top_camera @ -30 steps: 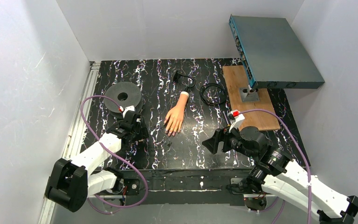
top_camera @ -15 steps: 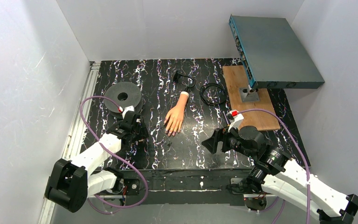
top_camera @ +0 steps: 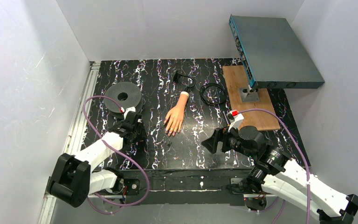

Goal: Paint the nails

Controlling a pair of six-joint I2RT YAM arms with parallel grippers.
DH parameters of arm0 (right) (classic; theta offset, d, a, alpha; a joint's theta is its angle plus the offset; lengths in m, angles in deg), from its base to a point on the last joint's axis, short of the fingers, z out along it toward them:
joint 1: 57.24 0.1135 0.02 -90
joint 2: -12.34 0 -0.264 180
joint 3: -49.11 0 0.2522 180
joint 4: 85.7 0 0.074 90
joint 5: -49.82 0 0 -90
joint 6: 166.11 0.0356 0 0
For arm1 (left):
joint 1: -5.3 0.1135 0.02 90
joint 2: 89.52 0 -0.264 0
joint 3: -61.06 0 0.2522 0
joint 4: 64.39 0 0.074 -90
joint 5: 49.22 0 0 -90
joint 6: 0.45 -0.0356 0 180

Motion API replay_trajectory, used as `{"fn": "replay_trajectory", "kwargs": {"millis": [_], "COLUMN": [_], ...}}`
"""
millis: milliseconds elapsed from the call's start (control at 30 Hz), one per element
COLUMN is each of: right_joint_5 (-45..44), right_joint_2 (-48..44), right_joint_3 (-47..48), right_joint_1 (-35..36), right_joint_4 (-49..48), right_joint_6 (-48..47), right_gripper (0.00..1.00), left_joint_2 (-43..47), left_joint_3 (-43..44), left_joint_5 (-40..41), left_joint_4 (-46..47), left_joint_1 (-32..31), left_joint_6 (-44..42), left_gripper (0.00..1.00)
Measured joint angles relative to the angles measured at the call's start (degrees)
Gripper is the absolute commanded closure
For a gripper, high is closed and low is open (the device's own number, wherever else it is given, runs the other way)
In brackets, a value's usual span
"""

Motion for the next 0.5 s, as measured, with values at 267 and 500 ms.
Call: {"fn": "replay_trajectory", "kwargs": {"millis": [267,500], "right_joint_5": [0.20,0.22], "right_joint_2": [-0.61,-0.79], "right_joint_3": [0.00,0.00], "right_joint_1": [0.00,0.00], "right_joint_4": [0.44,0.42], "right_joint_6": [0.48,1.25], "right_gripper": [0.00,0.00], "left_joint_2": [-1.68,-2.64], "left_joint_3": [0.02,0.26], "left_joint_5": [-0.02,0.02], "left_joint_4": [1.18,1.46], "left_joint_1": [0.00,0.00], "left_joint_6": [-1.11,-1.66], "left_gripper": [0.58,0.50]}}
